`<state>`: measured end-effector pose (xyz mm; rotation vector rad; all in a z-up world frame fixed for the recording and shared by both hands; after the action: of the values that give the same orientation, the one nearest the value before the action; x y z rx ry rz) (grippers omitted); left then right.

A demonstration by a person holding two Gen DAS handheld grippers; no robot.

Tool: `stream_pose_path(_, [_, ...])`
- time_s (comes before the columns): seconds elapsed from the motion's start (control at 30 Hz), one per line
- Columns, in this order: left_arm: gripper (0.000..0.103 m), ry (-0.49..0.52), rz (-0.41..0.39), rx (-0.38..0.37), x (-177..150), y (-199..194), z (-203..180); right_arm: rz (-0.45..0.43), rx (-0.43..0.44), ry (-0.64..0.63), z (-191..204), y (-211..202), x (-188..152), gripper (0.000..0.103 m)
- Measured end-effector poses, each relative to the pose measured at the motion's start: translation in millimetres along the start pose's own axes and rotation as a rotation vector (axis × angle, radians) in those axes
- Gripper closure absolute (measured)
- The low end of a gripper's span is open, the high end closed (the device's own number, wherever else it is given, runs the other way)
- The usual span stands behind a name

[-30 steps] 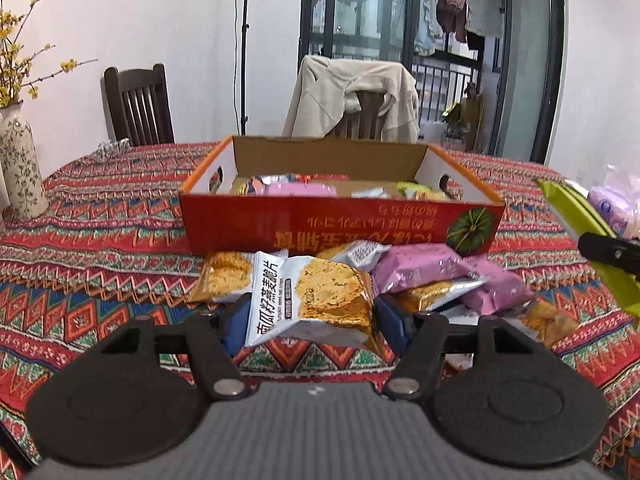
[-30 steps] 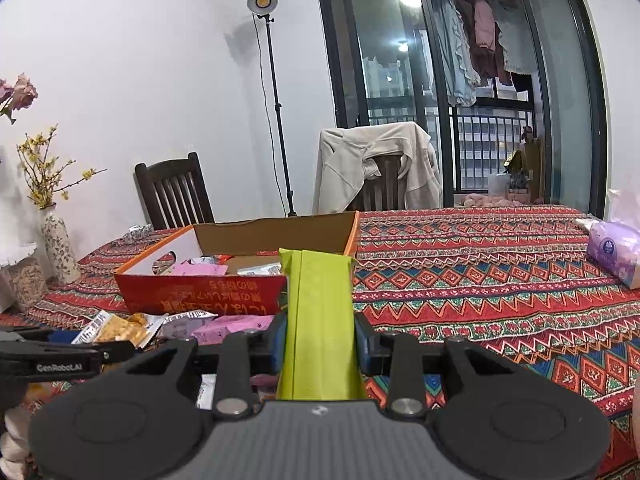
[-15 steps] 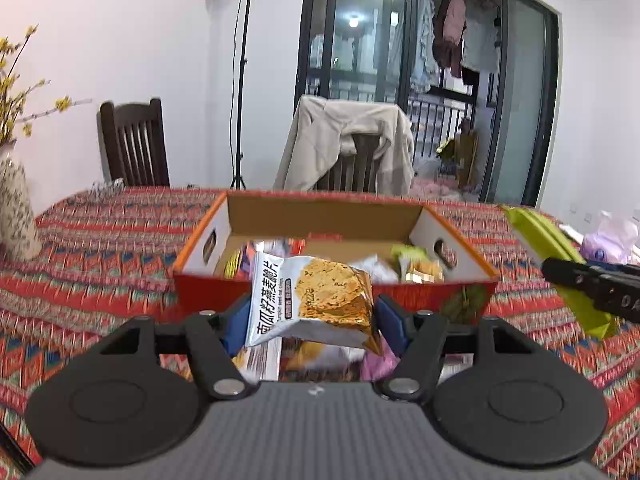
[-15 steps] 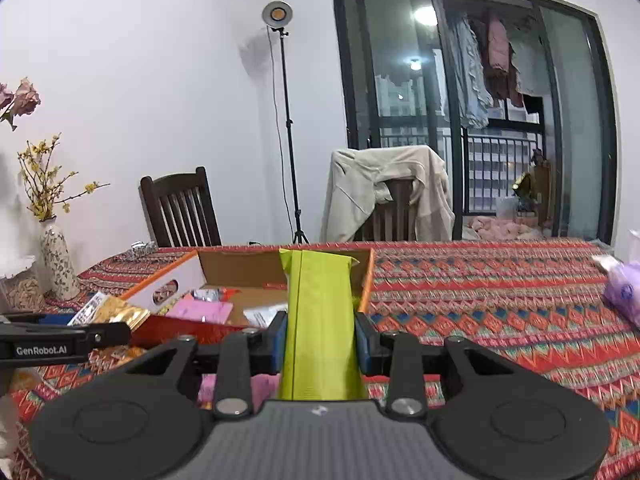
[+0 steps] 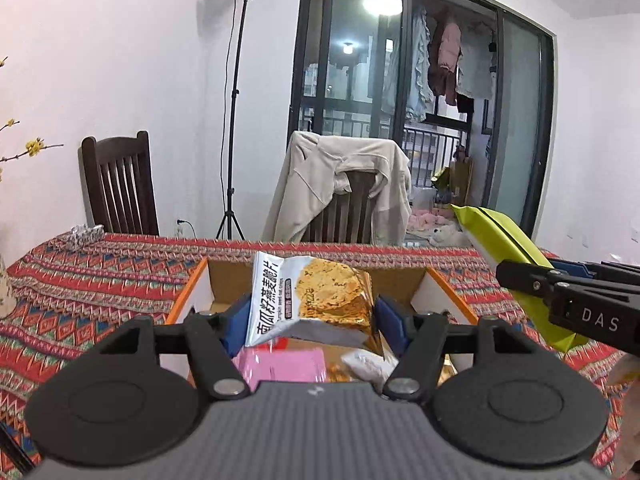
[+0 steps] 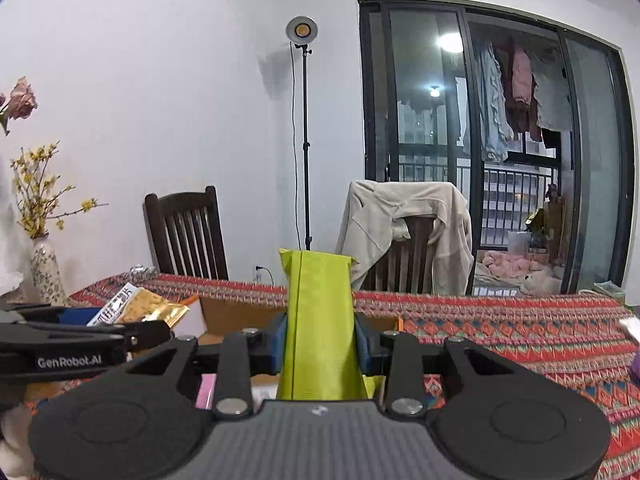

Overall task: Organize snacks
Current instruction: 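Carry both held snacks over the box and open both grippers to drop them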

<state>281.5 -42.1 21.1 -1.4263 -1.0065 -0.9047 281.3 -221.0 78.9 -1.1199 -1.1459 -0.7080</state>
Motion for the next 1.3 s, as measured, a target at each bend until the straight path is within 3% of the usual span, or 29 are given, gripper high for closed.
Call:
stream_pose_path(0.27, [0.037,-0.060,0.004,0.023,11.8,43.4,11.0,0.000,-0.011,0.035,-3.1,49.8,12.3,0.070])
stream_pose_path(0.53, [0.037,-0.014,0.011,0.083,-11.7,75.7,25.2,0.055,-0.032,0.037,-11.2,82.6,-23.8,0.070])
stream_pose_path(0.87, [0.036,-0.013,0.059,0.082,-31.8,88.7,28.3,0.136,-0.024,0.052,-16.3,96.5,-48.7,0.069])
stream_pose_path(1.03, [0.025,-0.023,0.040,0.102,-32.0,85.7,31.7,0.136,-0.032,0.071,-19.6,97.2,-49.6,0.064])
stream_pose_path(1.1, [0.006,-0.045,0.030,0.103,-30.8,83.5,34.5,0.134,-0.028,0.079,-21.1,95.2,-49.4,0.048])
stream_pose_path(1.13, [0.000,-0.063,0.017,0.111,-29.3,81.6,37.9,0.129,-0.030,0.085,-22.4,94.1,-49.0,0.030])
stream_pose_path(1.17, [0.000,-0.075,0.007,0.118,-27.5,80.2,39.5,0.124,-0.031,0.090,-24.2,93.4,-48.2,0.013])
stream_pose_path(1.23, [0.000,-0.098,0.003,0.112,-25.6,79.0,42.9,0.109,-0.028,0.112,-26.0,92.3,-46.9,0.000])
stream_pose_path(1.3, [0.000,-0.101,0.012,0.123,-26.4,80.5,44.5,0.109,-0.026,0.129,-26.9,92.9,-46.8,0.000])
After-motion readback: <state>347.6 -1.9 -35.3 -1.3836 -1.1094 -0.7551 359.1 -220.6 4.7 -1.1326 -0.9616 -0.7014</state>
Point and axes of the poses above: each gripper's, at about its wrist camera, not at the fingertips, and y roughly the way its jaws point, z to its left, x to its top, the point moved 9 cm from there along y, roughly the way its jaws point, and after that the axes turned 1 degree about -y, right-handed, at the moved point
